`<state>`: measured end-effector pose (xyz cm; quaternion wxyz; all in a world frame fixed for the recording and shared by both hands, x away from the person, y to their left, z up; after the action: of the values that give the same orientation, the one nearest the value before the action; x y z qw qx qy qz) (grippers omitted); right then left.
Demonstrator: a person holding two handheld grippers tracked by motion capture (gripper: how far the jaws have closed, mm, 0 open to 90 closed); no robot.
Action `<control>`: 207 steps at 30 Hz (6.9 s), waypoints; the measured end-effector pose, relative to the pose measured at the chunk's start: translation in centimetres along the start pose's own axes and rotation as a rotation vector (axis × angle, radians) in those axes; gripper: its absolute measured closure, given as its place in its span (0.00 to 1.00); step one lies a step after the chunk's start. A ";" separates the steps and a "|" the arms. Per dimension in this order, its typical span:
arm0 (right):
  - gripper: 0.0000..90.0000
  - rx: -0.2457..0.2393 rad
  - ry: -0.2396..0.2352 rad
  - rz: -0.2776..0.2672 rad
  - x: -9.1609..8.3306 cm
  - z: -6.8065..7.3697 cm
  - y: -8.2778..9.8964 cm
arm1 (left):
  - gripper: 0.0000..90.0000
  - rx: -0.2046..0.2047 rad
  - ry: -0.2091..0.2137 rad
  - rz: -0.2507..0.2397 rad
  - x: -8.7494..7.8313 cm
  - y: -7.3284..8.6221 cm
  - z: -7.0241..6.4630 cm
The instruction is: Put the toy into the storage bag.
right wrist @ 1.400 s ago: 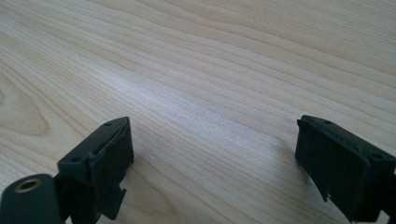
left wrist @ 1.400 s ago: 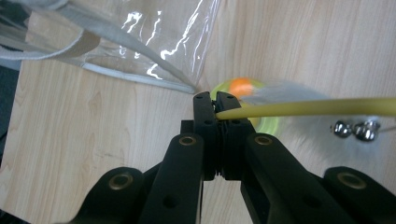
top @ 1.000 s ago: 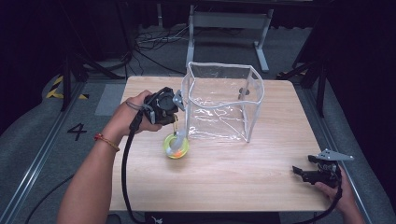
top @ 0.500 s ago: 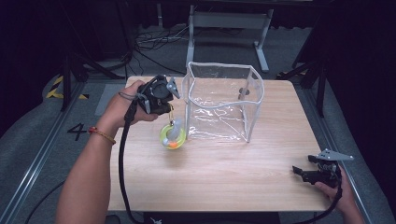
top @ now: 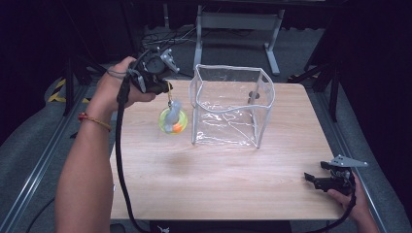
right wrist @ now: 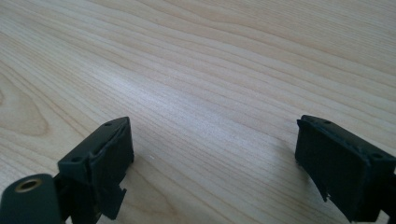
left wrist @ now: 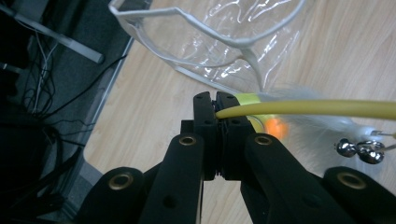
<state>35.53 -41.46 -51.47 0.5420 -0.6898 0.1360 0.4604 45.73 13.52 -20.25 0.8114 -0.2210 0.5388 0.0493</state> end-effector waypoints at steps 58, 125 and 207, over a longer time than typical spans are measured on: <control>0.13 0.003 0.005 0.000 0.0 0.0 0.0 | 0.98 0.156 -0.011 0.029 -2.5 -17.2 1.7; 0.14 0.000 0.004 -0.005 0.0 0.1 0.0 | 0.99 0.183 0.186 0.226 11.6 -12.2 -1.5; 0.14 -0.004 0.005 -0.005 0.0 0.0 0.0 | 0.38 0.001 -0.053 0.069 13.5 6.3 -7.4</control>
<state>35.51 -41.43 -51.45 0.5415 -0.6922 0.1345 0.4576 42.98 13.97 -36.71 0.8235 -0.2003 0.5243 0.0830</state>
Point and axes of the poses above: each handheld gripper's, and its own axes: x roughly forward along the jaws, y roughly out of its underside, z roughly to its left, the point moved 3 cm from there along x, roughly forward along the jaws, and after that the axes turned 8 degrees about z, right-handed, at the moved point
